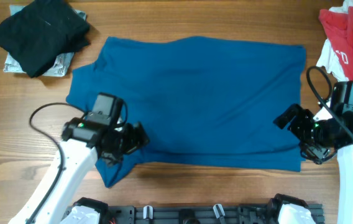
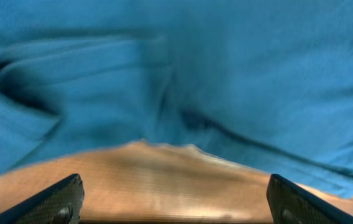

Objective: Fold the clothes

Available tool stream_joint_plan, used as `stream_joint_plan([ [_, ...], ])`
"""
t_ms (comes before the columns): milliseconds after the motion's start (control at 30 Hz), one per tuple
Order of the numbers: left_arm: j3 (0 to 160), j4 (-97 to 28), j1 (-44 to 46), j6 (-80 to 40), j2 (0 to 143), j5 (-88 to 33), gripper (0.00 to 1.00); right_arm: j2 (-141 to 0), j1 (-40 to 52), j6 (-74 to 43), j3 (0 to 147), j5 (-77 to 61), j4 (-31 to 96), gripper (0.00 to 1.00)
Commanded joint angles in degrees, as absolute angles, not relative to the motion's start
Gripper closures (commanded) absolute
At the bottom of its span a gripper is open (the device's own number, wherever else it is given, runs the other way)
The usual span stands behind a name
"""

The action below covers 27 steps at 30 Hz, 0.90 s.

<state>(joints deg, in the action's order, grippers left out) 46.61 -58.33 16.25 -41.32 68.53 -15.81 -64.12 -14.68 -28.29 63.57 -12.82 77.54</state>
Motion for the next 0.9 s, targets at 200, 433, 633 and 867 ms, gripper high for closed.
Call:
stream_joint_plan([
  [200, 46.3, -45.8, 21.6, -46.7, 89.8, -4.1, 0.13, -67.9, -14.4, -26.6, 62.9, -13.6, 77.6, 0.0],
  [433, 46.3, -41.8, 21.6, -46.7, 92.0, -2.9, 0.37, -67.8, -14.4, -43.7, 61.3, -5.8, 82.5, 0.01],
  [633, 46.3, -42.1, 21.6, -46.7, 92.0, -0.9, 0.54, -67.7, -14.4, -45.6, 48.7, -8.7, 76.9, 0.02],
  [867, 46.3, -43.5, 21.6, -46.7, 92.0, -0.3, 0.65, -67.9, -14.5, -58.7, 45.2, -0.6, 73.9, 0.0],
])
